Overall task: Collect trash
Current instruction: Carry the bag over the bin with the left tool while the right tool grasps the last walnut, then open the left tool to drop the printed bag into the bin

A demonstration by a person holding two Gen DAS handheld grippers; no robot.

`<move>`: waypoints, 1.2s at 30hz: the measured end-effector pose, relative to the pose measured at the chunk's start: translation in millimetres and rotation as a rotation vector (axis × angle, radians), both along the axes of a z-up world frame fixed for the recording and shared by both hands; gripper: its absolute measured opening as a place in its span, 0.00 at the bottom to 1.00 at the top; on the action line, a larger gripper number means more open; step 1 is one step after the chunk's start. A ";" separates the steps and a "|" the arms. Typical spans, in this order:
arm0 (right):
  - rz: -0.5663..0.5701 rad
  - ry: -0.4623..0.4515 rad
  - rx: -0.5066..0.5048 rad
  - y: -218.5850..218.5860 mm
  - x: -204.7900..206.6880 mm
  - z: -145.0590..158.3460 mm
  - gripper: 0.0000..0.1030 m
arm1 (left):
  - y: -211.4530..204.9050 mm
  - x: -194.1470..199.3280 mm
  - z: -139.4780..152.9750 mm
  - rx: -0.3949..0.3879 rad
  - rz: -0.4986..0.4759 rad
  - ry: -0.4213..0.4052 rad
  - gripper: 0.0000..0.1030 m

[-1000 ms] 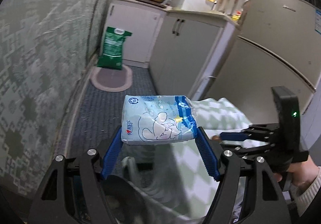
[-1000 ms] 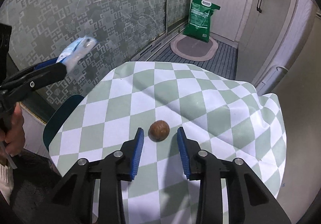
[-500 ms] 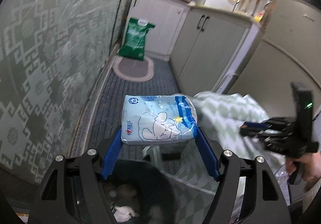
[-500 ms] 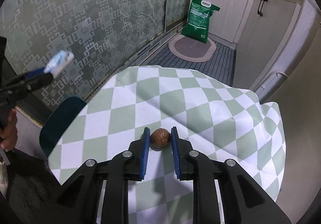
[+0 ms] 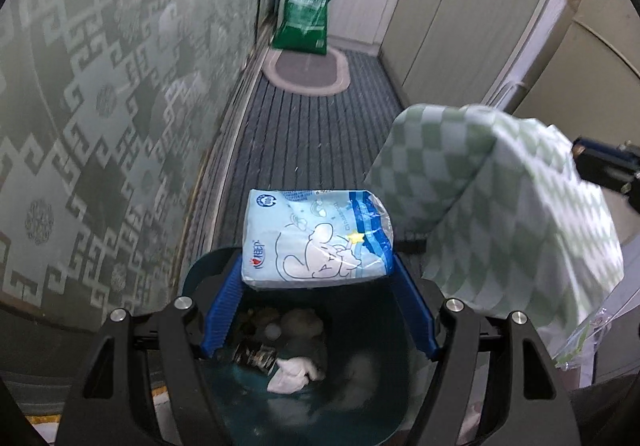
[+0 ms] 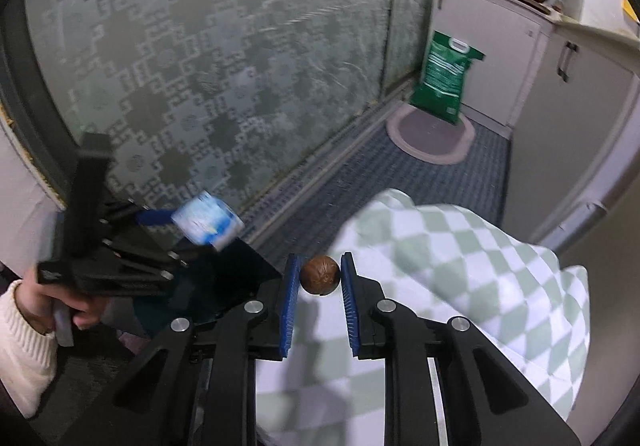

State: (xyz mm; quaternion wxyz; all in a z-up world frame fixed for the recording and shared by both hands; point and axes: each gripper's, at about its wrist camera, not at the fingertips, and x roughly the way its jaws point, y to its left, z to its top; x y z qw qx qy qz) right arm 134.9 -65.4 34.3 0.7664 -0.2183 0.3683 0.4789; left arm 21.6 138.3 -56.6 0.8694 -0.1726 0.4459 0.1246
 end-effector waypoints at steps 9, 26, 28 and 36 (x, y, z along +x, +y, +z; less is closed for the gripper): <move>0.089 0.039 -0.009 36.9 -26.9 0.6 0.20 | 13.2 -11.4 -23.6 -0.014 0.004 0.118 0.72; 0.154 0.123 -0.150 74.9 -50.2 -35.0 0.20 | 2.8 -10.3 -52.2 0.010 -0.070 0.276 0.73; 0.157 0.127 -0.166 74.8 -50.9 -39.5 0.20 | 5.9 -11.0 -46.9 0.013 -0.051 0.255 0.68; 0.177 0.145 -0.205 75.4 -54.7 -53.6 0.20 | 22.3 -16.7 -25.8 0.024 0.043 0.164 0.49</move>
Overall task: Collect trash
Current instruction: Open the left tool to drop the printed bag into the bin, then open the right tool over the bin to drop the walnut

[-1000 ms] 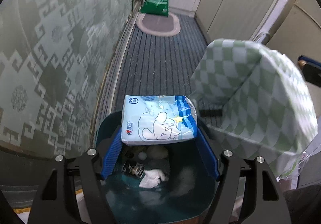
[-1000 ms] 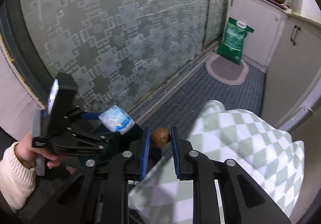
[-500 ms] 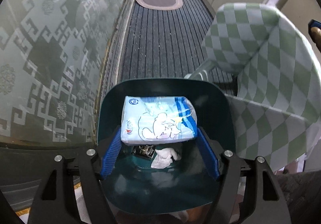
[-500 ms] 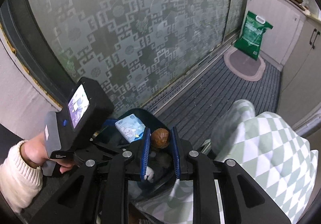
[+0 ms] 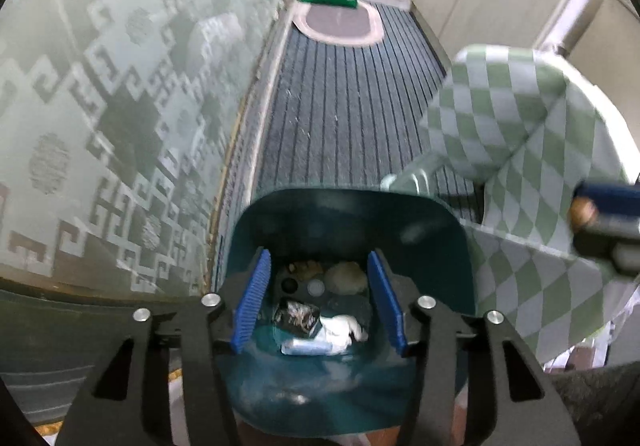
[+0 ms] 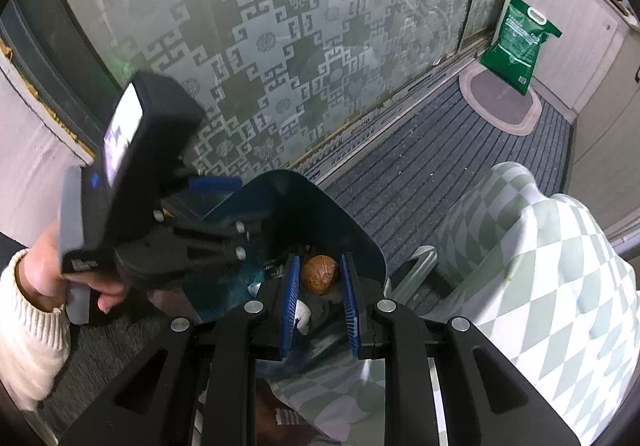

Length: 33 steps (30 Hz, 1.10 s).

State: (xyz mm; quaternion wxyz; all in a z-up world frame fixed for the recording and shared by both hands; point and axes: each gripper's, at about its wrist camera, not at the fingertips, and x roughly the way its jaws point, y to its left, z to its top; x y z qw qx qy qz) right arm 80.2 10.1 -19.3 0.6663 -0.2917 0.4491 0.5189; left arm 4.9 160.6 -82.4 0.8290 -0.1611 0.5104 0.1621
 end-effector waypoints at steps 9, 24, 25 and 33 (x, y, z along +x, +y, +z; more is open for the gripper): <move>0.042 0.019 -0.041 5.3 -12.4 -17.1 0.20 | 13.9 -13.8 38.7 0.039 0.097 -0.206 0.33; 0.067 0.086 -0.078 4.4 -21.2 -29.7 0.33 | -5.8 -38.4 88.2 0.113 0.084 -0.517 0.30; 0.066 0.081 -0.073 2.4 -19.8 -26.6 0.33 | -8.5 -44.1 94.9 0.127 0.085 -0.559 0.30; -0.020 0.009 0.056 -31.0 -11.2 16.2 0.33 | -43.6 -64.7 129.3 0.203 0.017 -0.727 0.34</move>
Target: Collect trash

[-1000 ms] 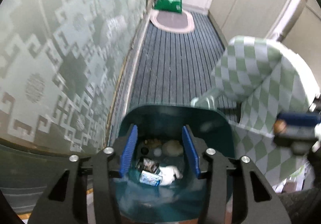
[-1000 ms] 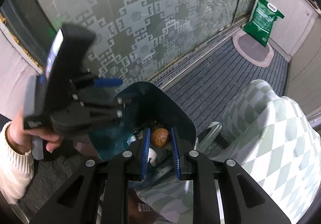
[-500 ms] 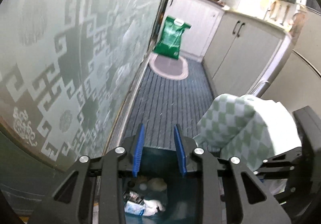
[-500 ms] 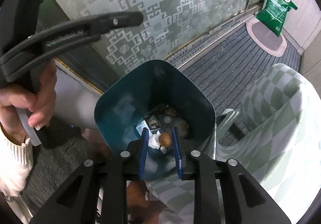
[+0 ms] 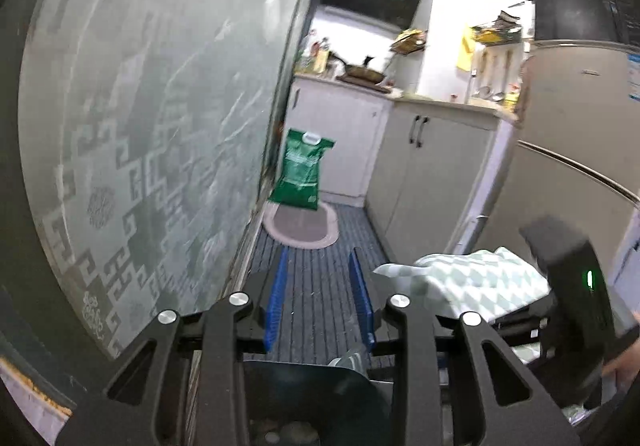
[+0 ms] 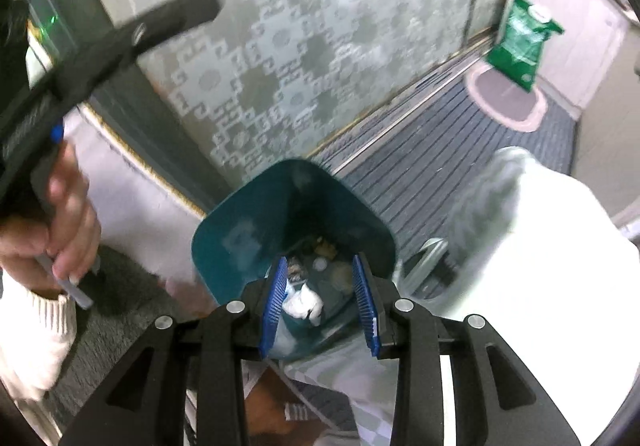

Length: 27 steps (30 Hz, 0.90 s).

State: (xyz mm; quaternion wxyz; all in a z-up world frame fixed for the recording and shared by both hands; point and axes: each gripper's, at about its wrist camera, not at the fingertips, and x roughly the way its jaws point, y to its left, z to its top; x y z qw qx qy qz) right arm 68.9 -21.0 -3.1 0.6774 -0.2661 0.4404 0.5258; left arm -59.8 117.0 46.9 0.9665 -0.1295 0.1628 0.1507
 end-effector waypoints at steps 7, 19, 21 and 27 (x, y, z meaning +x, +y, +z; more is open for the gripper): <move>-0.149 -0.106 0.155 -50.1 14.2 43.6 0.55 | -34.5 -2.9 -5.9 0.079 -0.025 0.047 0.51; -0.369 -0.261 0.478 -171.6 1.7 117.3 0.83 | -42.4 -19.2 -22.6 0.012 -0.008 0.164 0.83; -0.397 -0.286 0.501 -185.2 -3.3 119.7 0.85 | -46.9 -23.7 -24.2 0.020 -0.003 0.171 0.90; -0.450 -0.345 0.556 -223.1 -19.3 125.7 0.92 | -55.0 -27.8 -22.8 0.047 0.024 0.201 0.97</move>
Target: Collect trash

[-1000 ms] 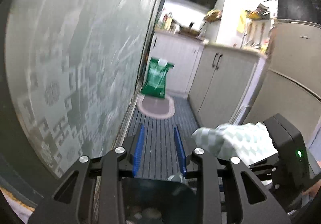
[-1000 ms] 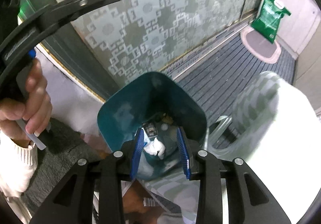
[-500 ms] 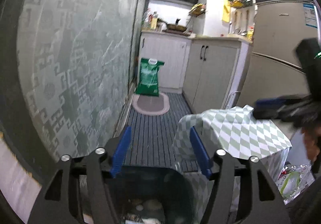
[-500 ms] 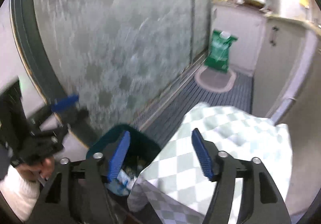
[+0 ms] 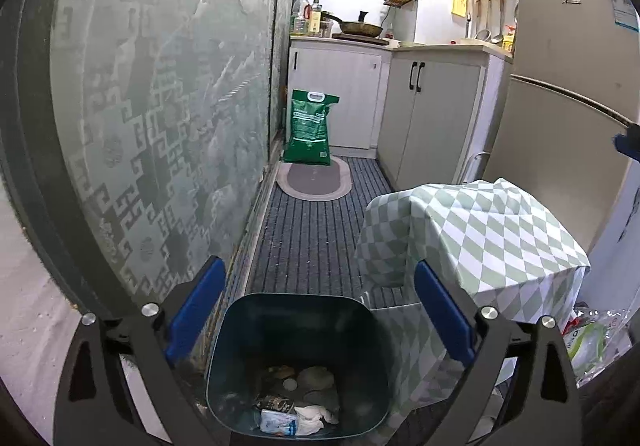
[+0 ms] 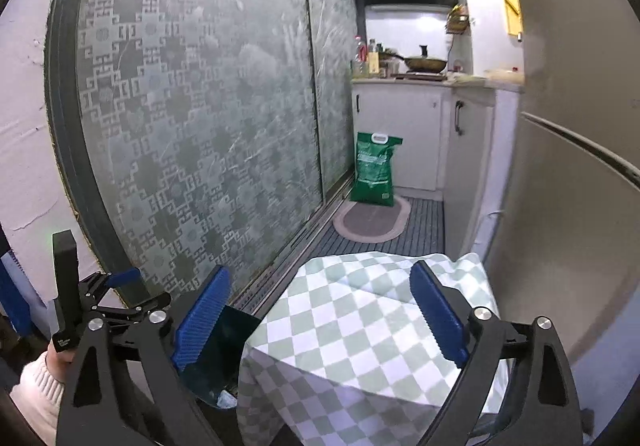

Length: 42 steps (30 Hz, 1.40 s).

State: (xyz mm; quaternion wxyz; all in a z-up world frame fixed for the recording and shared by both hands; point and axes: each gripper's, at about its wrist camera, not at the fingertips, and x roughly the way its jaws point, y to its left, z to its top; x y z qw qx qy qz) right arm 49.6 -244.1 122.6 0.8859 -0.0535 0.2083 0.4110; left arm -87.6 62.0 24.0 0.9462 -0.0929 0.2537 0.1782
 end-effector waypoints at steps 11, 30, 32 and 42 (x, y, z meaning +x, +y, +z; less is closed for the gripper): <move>-0.081 -0.018 -0.057 -26.1 -16.5 -15.8 0.97 | -8.6 1.4 -0.4 0.014 0.008 0.056 0.97; -0.106 0.002 -0.142 -13.9 -15.8 -31.1 0.97 | -10.9 3.4 -1.2 -0.028 0.009 0.055 0.97; -0.107 0.005 -0.141 -13.9 -15.3 -30.7 0.97 | -10.7 3.3 -1.6 -0.036 0.012 0.053 0.97; -0.104 0.003 -0.135 -13.8 -15.8 -29.9 0.97 | -10.4 2.4 -1.2 -0.036 0.002 0.047 0.97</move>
